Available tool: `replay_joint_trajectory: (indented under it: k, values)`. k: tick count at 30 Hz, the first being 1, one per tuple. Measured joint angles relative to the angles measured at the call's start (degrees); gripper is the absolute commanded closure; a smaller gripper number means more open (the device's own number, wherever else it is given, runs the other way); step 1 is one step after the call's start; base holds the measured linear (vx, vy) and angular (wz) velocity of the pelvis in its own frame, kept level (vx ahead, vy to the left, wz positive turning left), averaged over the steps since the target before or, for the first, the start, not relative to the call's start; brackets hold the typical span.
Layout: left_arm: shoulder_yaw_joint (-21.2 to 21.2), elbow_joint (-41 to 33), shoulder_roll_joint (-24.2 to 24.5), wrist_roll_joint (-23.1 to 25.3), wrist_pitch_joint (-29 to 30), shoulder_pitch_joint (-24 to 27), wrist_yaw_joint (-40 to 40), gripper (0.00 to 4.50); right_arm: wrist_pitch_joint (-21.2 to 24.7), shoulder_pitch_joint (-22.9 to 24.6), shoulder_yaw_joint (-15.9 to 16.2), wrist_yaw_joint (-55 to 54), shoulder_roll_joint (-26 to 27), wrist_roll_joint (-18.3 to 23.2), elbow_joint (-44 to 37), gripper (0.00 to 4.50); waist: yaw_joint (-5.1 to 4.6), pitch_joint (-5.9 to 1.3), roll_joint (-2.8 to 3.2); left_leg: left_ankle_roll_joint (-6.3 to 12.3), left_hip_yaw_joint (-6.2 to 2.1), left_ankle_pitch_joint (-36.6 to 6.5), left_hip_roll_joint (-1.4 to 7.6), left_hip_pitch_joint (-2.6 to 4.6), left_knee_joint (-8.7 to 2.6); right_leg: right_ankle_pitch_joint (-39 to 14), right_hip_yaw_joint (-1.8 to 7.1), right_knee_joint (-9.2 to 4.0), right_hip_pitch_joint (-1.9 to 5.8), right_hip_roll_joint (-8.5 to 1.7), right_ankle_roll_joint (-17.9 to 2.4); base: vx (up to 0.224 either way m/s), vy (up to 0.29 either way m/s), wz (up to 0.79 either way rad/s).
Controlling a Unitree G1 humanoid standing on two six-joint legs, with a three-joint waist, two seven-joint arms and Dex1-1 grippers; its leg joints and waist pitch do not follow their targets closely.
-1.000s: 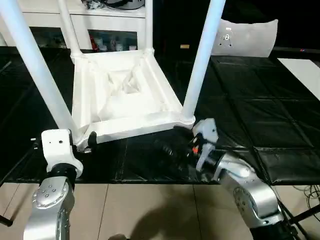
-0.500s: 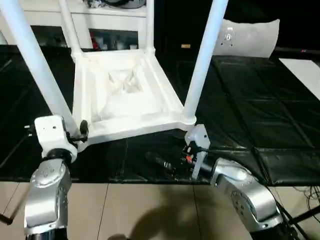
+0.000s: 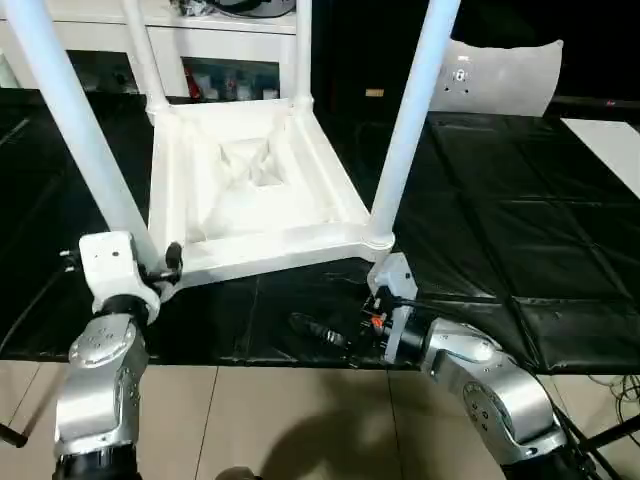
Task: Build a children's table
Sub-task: Flip table
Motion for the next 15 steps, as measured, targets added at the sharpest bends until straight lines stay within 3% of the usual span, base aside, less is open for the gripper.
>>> replay_joint_trajectory:
  k: [15]
  values:
    - [0.1, 1.8, 1.9, -1.0, -1.1, -0.2, -0.7, 0.2, -0.5, 0.0, 0.1, 0.4, 0.0, -0.2, 0.1, 0.0, 0.0, 0.02, 0.03, 0.0, 0.0, 0.0, 0.0, 0.0, -0.02, 0.0, 0.0, -0.01, -0.02, 0.0, 0.0, 0.0, 0.0, 0.0]
